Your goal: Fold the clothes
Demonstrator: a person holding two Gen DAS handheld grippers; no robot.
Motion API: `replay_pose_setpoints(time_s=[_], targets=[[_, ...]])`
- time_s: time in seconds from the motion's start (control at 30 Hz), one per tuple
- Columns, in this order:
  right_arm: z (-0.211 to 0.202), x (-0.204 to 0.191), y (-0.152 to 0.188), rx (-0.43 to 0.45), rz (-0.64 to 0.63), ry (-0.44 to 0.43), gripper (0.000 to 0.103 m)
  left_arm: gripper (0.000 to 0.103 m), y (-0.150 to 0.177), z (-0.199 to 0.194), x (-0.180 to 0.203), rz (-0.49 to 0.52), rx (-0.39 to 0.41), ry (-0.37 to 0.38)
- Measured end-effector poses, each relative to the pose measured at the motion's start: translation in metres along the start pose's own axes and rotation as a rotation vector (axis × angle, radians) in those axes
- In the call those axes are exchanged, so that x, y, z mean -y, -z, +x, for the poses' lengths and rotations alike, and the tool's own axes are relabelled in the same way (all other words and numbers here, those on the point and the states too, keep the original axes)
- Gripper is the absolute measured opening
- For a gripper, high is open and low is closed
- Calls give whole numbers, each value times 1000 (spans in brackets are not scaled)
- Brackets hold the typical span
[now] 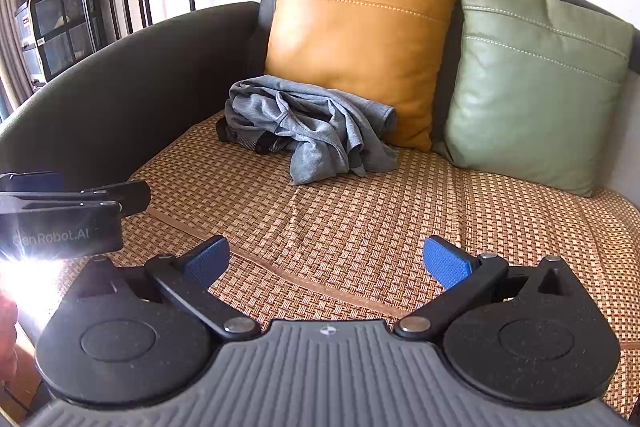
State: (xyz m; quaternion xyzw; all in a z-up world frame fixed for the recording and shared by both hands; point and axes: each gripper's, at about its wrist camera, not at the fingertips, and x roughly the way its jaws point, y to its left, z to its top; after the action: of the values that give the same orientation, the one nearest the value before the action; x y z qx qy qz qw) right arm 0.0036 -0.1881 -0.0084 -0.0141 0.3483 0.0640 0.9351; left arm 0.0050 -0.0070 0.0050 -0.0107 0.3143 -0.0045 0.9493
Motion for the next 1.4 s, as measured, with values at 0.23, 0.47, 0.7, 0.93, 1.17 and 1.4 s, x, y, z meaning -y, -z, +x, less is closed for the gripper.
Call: replay_pose_setpoints(time_s=[0.23, 0.47, 0.7, 0.93, 1.17, 1.4], targets=[[1, -1, 0, 0, 0, -1, 103, 103, 2, 2, 1, 2, 1, 3], [0, -2, 0, -1, 0, 2, 103, 103, 3, 4, 0, -3, 0, 4], [2, -2, -1, -2, 0, 0, 103, 103, 4, 5, -1, -5, -3, 5], [7, 0, -1, -9, -2, -1, 103, 103, 4, 10, -2, -4, -8, 7], [16, 2, -2, -20, -1, 6, 103, 103, 5, 20, -3, -1, -17, 9], [32, 2, -3, -37, -6, 2, 103, 103, 4, 33, -3, -1, -27, 9]])
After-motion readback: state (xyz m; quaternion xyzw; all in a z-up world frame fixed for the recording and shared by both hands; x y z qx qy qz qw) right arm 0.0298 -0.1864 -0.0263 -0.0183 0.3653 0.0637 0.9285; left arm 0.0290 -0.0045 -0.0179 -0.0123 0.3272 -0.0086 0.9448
